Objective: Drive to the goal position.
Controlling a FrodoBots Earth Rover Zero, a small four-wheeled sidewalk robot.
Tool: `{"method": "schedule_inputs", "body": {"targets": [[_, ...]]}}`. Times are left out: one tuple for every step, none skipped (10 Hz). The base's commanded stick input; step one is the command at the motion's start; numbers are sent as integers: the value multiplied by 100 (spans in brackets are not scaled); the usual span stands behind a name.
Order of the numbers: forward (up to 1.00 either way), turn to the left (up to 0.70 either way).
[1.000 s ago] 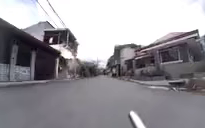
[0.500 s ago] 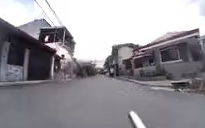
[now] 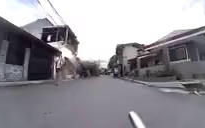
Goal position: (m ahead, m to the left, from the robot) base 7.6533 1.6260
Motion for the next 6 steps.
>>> {"method": "schedule_inputs", "body": {"targets": [[85,-10],[85,-13],[85,-17],[85,-21],[85,-24],[85,-28]]}}
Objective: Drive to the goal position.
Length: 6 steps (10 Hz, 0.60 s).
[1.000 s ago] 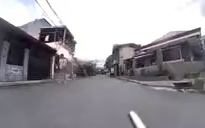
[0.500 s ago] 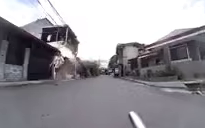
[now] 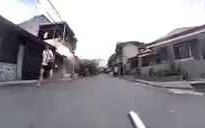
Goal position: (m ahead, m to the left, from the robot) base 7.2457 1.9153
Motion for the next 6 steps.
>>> {"method": "schedule_inputs", "body": {"targets": [[85,-32],[85,-34],[85,-34],[85,-34],[85,-34],[85,-26]]}}
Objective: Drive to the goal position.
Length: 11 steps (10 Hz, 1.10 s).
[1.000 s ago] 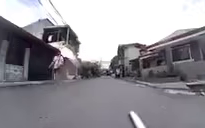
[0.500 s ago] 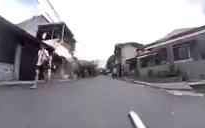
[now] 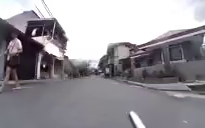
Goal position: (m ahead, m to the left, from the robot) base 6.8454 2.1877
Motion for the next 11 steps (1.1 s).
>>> {"method": "schedule_inputs", "body": {"targets": [[85,-15],[85,0],[85,0],[85,0],[85,0],[85,-1],[85,-2],[85,-2],[85,-2],[85,-2],[85,-2]]}}
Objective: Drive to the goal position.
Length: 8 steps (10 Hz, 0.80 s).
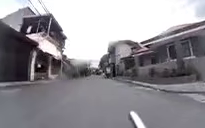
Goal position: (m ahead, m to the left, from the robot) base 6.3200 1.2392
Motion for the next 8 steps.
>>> {"method": "schedule_inputs", "body": {"targets": [[85,-2],[85,-2],[85,-2],[85,-2],[85,-2],[85,-2],[85,-2],[85,-2]]}}
